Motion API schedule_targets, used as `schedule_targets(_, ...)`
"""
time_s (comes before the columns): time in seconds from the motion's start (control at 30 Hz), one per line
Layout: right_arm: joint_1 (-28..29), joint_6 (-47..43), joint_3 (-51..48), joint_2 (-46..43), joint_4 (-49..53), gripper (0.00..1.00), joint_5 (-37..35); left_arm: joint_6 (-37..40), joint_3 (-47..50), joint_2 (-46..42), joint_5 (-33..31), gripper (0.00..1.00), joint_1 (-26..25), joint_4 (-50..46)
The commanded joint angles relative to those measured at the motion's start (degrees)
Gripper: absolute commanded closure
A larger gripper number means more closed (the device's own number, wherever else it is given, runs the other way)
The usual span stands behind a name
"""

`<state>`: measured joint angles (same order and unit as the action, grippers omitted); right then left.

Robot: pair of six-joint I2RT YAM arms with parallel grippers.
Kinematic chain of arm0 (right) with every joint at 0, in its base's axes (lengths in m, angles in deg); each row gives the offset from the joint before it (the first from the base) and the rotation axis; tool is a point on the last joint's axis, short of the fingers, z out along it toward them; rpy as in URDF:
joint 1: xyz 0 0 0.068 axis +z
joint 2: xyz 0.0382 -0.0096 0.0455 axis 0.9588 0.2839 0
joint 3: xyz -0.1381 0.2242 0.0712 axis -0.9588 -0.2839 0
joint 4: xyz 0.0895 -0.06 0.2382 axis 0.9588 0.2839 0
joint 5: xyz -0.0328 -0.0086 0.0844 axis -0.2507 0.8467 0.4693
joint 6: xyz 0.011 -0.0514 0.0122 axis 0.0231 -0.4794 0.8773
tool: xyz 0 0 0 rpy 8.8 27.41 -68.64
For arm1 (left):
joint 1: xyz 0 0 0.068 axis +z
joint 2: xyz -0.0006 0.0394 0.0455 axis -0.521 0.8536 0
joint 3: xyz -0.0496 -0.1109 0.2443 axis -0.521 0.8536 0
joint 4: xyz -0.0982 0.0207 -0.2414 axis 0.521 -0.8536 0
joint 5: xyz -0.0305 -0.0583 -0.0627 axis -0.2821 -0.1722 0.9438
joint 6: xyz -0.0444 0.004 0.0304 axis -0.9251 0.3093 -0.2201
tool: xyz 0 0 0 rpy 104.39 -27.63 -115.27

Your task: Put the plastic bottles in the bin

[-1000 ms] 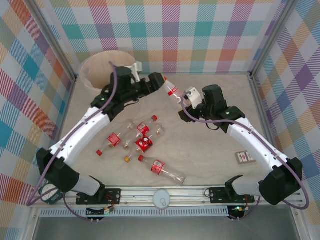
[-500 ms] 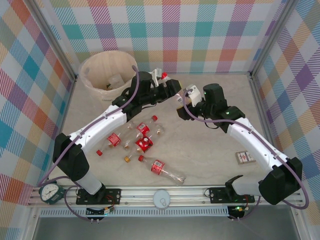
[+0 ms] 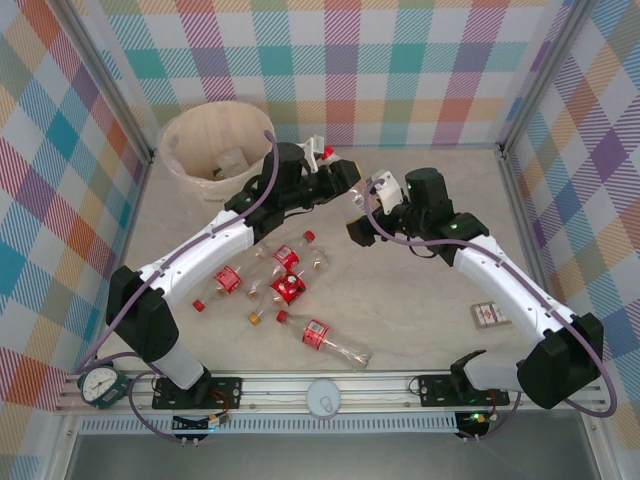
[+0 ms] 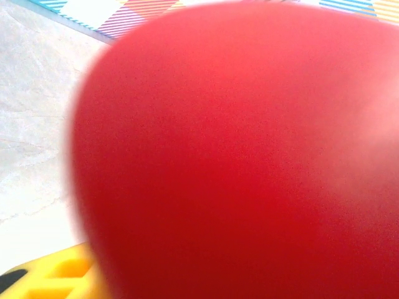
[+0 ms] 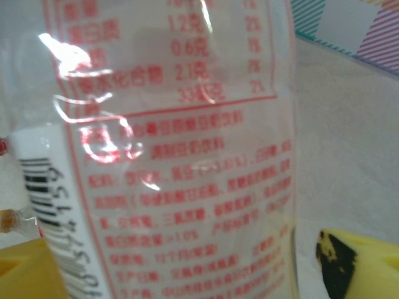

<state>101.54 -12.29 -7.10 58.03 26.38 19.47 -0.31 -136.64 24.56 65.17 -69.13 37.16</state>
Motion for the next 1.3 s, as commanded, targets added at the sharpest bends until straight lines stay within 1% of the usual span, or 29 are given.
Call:
schedule_targets(0.0,0.0,-0.9,0.4,-1.0,-0.4,0.01,0.2,1.3,-2.7,0.7,-0.3,0.46,-0.3,0.1)
schedule_targets(0.1,-0.3,-3.1,0.6,-3.5,0.9,0.01,-0.8,2.9,-3.9,1.1,-0.7,0.46,0.2,-1.9)
schedule_targets(0.2,-2.1,-4.1,0.6,-6.6,2.1,0.01,-1.8,5.3,-6.1,1.5,-1.1,0.46,1.4,-4.5)
schedule_targets(0.33,-4.1,-3.8,0.7,-9.4,4.8,0.01,-6.9,10.6,-11.3,2.1,-2.0,0.46,3.2,-9.6)
schedule_targets(0.43,-5.9,-1.5,-0.6,-10.8,4.8,0.01,-9.5,14.9,-17.3,2.8,-2.9,0.47,5.0,-14.9)
schedule_targets(0.53,-6.6,0.6,-1.9,-10.9,4.6,0.01,-10.6,15.4,-21.9,3.7,-2.1,0.47,8.6,-15.7)
schedule_targets(0.7,-6.8,1.9,-2.8,-9.4,5.1,0.01,-10.3,15.0,-27.6,4.2,-1.2,0.5,16.7,-15.1)
schedule_targets(0.8,-6.7,1.9,-3.0,-8.9,5.4,0.01,-10.2,13.5,-28.3,3.3,-0.8,0.52,22.0,-13.5)
schedule_targets(0.87,-6.8,1.7,-2.8,-8.5,5.9,0.01,-10.0,12.2,-27.7,2.5,-0.6,0.53,25.5,-10.3)
schedule_targets(0.97,-6.7,1.4,-2.8,-8.1,6.2,0.01,-9.6,12.5,-27.1,1.0,-1.8,0.55,30.2,-10.5)
schedule_targets(1.13,-6.7,0.9,-2.7,-7.6,6.5,0.01,-9.2,16.8,-27.2,-0.1,-4.0,0.56,36.2,-16.9)
schedule_targets(1.27,-6.8,0.8,-2.5,-6.9,6.5,0.01,-8.9,22.5,-27.8,0.4,-6.6,0.56,38.2,-23.4)
